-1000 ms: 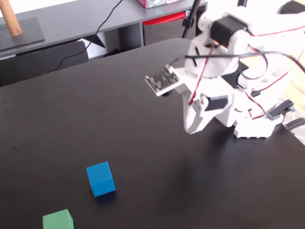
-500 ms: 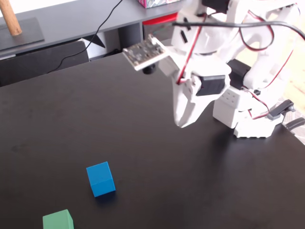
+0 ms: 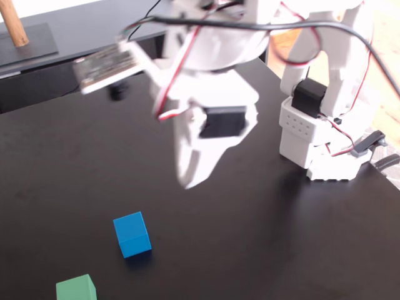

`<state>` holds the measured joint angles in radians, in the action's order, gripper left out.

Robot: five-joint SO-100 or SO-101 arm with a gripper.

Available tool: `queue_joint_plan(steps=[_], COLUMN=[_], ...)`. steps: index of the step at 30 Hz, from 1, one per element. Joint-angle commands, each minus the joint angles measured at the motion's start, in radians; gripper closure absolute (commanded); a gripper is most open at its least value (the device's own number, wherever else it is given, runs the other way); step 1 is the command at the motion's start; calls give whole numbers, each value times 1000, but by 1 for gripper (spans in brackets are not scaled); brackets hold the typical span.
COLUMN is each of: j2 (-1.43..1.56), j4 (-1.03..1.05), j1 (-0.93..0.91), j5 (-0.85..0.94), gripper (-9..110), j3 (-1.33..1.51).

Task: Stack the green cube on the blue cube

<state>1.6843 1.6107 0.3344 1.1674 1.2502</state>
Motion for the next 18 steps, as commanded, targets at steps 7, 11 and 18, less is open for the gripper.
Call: queue_joint_plan(steps=[7,11,18], j2=[-434,-555,-719], j4=[81,91,54], j1=[-40,-54,-66], j5=[2,17,14], gripper=[101,101,101], j3=[-664,-778,-934])
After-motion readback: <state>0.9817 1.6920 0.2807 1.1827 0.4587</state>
